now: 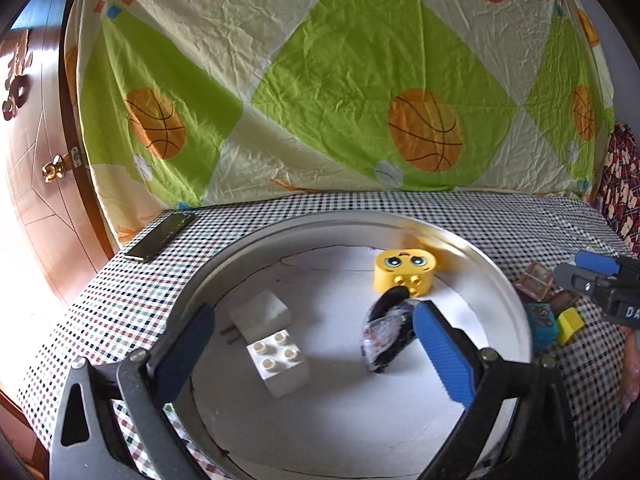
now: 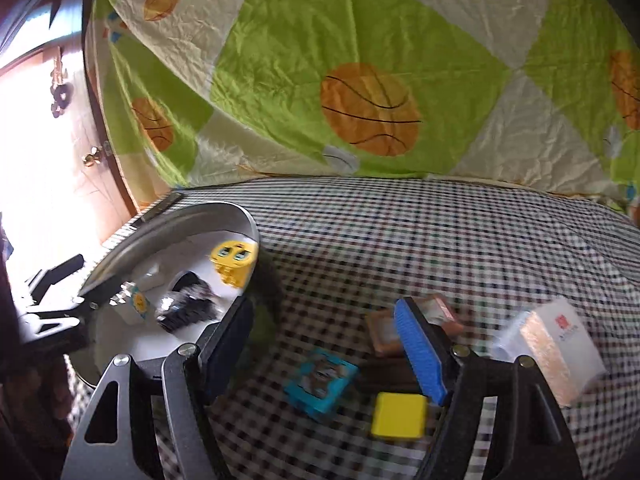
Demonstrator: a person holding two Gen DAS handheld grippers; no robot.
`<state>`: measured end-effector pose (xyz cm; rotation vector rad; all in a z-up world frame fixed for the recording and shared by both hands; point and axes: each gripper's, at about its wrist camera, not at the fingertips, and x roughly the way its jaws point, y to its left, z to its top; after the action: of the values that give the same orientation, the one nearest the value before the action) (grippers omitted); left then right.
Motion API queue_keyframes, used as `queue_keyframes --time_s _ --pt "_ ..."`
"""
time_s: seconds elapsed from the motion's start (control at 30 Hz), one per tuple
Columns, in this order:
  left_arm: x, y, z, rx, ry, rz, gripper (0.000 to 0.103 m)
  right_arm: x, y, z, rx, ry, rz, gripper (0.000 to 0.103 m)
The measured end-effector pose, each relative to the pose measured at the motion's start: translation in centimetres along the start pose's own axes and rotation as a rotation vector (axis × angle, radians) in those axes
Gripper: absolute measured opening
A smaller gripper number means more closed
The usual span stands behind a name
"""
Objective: Organize rigid objects
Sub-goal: 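Grasp the small yellow cube with the right gripper while the left moves toward the blue bear block, then grasp the blue bear-print block with the left gripper while the right holds the yellow cube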
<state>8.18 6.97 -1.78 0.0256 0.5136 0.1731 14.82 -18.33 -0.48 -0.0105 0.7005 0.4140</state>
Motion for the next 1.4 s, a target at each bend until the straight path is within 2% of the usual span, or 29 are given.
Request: queue_keyframes --time_s 0.1,0.2,0.3,0.43,0.53,0.6,0.63,0.73,0.9,1.0,1.1,1.17,1.4 --pt "-1.5 -2.4 -0.1 0.008 -0.051 -0.052 0.102 -0.4 -1.6 -1.3 0.002 0.017 -0.06 0.075" --pt "-2.3 -5.2 -0.2 0.036 -0.068 -0.104 0.102 -0.3 -2.1 -2.5 -0.002 0.039 -0.092 0.075" --pt "-2.3 -7.7 -0.4 0.073 -0.063 -0.138 0.102 0.1 -2.4 -2.9 0.013 0.072 -0.083 0.067" --pt "-1.8 -9.7 -0.8 0.091 -0.037 -0.164 0.102 1.0 -2.3 -3.3 0.0 0.126 -0.07 0.066" --pt "-1.6 -10.7 -1.0 0.097 -0.025 -0.18 0.102 1.9 -2.7 -3.5 0.014 0.175 -0.044 0.054" --pt "-1.6 -11.4 -1.2 0.111 -0.019 -0.185 0.101 2.4 -2.9 -3.6 0.022 0.205 -0.022 0.038" --pt "-1.6 -11.8 -1.2 0.118 -0.015 -0.192 0.101 2.6 -2.9 -3.7 0.027 0.215 -0.011 0.036" --pt "-1.5 -12.8 -1.2 0.137 -0.006 -0.216 0.093 2.3 -3.1 -3.7 0.045 0.189 0.0 0.031" --pt "-1.2 -15.1 -1.4 0.181 0.014 -0.253 0.083 0.7 -4.0 -3.8 0.053 0.107 -0.075 0.031" --pt "-0.3 -16.6 -1.6 0.208 0.058 -0.282 0.08 0.4 -5.2 -3.9 0.078 0.1 -0.098 0.031" --pt "1.2 -18.1 -1.9 0.239 0.131 -0.308 0.073 0.2 -6.1 -3.9 0.103 0.095 -0.098 0.031" --pt "1.8 -18.8 -1.9 0.264 0.149 -0.283 0.071 0.0 -6.4 -3.9 0.113 0.087 -0.097 0.031" --pt "2.8 -20.2 -1.2 0.286 0.17 -0.282 0.067 -0.5 -6.9 -3.8 0.134 0.059 -0.091 0.031"
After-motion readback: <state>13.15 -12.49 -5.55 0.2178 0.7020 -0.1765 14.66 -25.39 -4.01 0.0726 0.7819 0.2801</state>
